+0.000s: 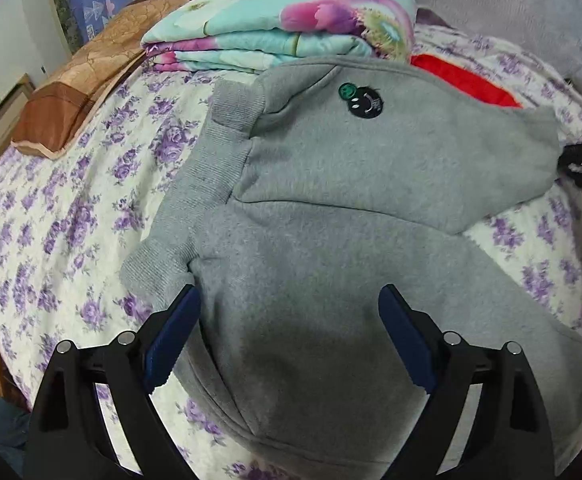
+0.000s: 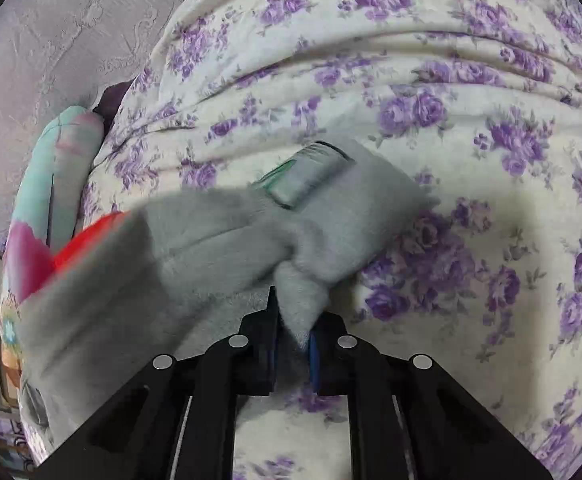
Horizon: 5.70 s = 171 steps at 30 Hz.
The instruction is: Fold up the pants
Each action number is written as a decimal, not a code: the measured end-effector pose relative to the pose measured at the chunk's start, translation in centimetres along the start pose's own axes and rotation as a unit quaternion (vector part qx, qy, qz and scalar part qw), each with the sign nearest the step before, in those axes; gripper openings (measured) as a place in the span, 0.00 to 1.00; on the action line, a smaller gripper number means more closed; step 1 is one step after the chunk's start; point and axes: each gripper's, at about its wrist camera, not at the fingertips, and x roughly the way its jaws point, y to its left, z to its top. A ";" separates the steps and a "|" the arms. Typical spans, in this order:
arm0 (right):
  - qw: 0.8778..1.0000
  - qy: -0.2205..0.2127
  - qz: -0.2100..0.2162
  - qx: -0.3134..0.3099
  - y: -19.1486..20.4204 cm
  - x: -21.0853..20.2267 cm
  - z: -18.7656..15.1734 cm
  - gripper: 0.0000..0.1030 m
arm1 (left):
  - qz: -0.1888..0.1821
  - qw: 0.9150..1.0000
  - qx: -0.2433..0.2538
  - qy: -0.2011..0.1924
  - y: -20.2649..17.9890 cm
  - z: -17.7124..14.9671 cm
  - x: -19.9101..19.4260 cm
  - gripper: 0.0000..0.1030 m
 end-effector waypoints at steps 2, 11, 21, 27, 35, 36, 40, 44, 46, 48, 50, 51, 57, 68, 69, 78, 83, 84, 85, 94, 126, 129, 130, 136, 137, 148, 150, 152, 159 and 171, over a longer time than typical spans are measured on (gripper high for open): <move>1.000 -0.022 0.004 0.008 0.1 -2.7 -0.3 0.09 | 0.022 1.000 0.006 0.002 0.0 0.3 0.8 0.85; 0.987 -0.037 -0.094 0.122 -9.1 -18.9 -13.7 0.64 | -0.018 1.000 0.000 -0.001 1.4 2.7 2.0 0.85; 0.982 -0.087 -0.169 0.014 -3.5 -18.9 -16.2 0.68 | 0.000 0.996 0.052 -0.074 3.2 9.3 0.6 0.86; 0.992 -0.055 -0.104 -0.042 3.1 -14.5 -16.9 0.69 | 0.002 0.980 0.180 -0.079 0.6 12.1 2.3 0.86; 0.994 -0.019 -0.103 -0.036 2.3 -13.0 -17.4 0.70 | -0.032 0.967 0.252 -0.030 -1.8 14.0 6.8 0.13; 0.994 -0.018 -0.102 -0.031 2.1 -12.9 -17.3 0.70 | -0.023 0.969 0.241 -0.039 -1.7 14.7 6.7 0.12; 0.995 -0.028 -0.095 -0.027 1.6 -12.2 -16.4 0.80 | -0.023 0.990 0.132 -0.040 1.2 19.4 7.1 0.14; 0.988 0.033 -0.143 -0.044 -0.6 -5.9 -15.8 0.89 | 0.029 0.989 0.143 0.000 0.9 19.0 10.7 0.32; 0.982 0.027 -0.165 -0.087 0.4 -5.7 -15.6 0.89 | 0.031 0.992 0.124 -0.006 1.5 18.5 10.0 0.47; 0.985 0.018 -0.151 -0.083 1.0 -7.0 -15.3 0.89 | 0.001 0.995 0.098 -0.013 2.9 17.9 7.9 0.69; 0.991 -0.014 -0.116 -0.061 1.0 -9.5 -15.1 0.90 | -0.018 0.996 0.077 -0.034 4.6 16.9 5.6 0.80; 0.992 -0.031 -0.109 -0.059 1.2 -10.5 -15.1 0.90 | -0.026 0.996 0.071 -0.040 5.1 16.4 4.7 0.82; 0.972 -0.035 -0.186 -0.139 2.5 -9.6 -13.6 0.88 | -0.051 0.999 0.015 -0.011 9.2 8.5 1.7 0.86; 0.984 -0.022 -0.135 -0.114 3.1 -11.0 -17.1 0.89 | -0.175 0.954 -0.214 0.115 12.6 1.0 5.4 0.86; 0.984 -0.018 -0.134 -0.118 3.2 -11.5 -18.1 0.89 | -0.173 0.954 -0.212 0.120 12.1 1.0 5.6 0.85; 0.971 0.028 -0.201 -0.123 -1.4 -15.8 -24.6 0.89 | -0.108 0.978 -0.124 0.127 7.5 2.4 6.8 0.22; 0.975 0.058 -0.208 -0.049 -6.8 -18.0 -29.3 0.89 | -0.103 0.982 -0.117 0.110 7.4 2.2 5.6 0.21; 0.974 0.066 -0.215 -0.040 -7.4 -17.7 -30.1 0.89 | -0.105 0.981 -0.123 0.108 7.6 2.2 5.5 0.20; 0.975 0.070 -0.208 -0.032 -7.7 -17.2 -30.6 0.88 | -0.106 0.981 -0.126 0.104 7.8 2.1 5.2 0.20; 0.988 0.067 -0.135 -0.038 -6.9 -19.8 -30.4 0.20 | -0.080 0.984 -0.149 0.062 12.1 0.9 0.3 0.18; 0.911 0.088 -0.019 -0.404 10.7 -4.0 -12.8 0.83 | -0.110 0.960 0.254 0.049 0.0 15.5 7.7 0.63; 0.901 0.123 0.001 -0.417 11.4 -2.1 -12.5 0.83 | -0.114 0.950 0.282 0.073 -0.2 14.8 8.9 0.47; 0.897 0.134 0.000 -0.421 11.7 -1.5 -12.6 0.82 | -0.113 0.947 0.292 0.076 -0.1 14.5 9.3 0.37; 0.911 0.163 0.034 -0.377 11.9 -1.5 -11.9 0.16 | -0.142 0.950 0.265 0.089 0.8 14.5 9.7 0.13; 0.914 0.167 0.045 -0.366 11.7 -2.2 -11.7 0.10 | -0.144 0.951 0.262 0.084 1.0 14.5 9.3 0.12; 0.916 0.128 0.176 -0.336 7.9 -22.9 -23.3 0.09 | -0.172 0.948 0.266 -0.017 6.5 7.7 -5.4 0.15; 0.917 0.162 0.175 -0.321 7.0 -22.4 -27.4 0.09 | -0.167 0.951 0.261 -0.012 7.1 4.7 -6.1 0.16; 0.921 0.184 0.159 -0.306 6.1 -20.6 -31.1 0.11 | -0.159 0.952 0.260 0.001 8.0 1.4 -5.7 0.18; 0.939 0.205 0.108 -0.253 4.9 -18.0 -36.3 0.48 | -0.137 0.957 0.248 0.067 9.6 -5.4 -1.2 0.18; 0.997 0.009 -0.038 -0.070 -5.1 -28.0 -30.1 0.72 | -0.171 0.957 0.235 -0.014 12.8 -4.1 -9.1 0.79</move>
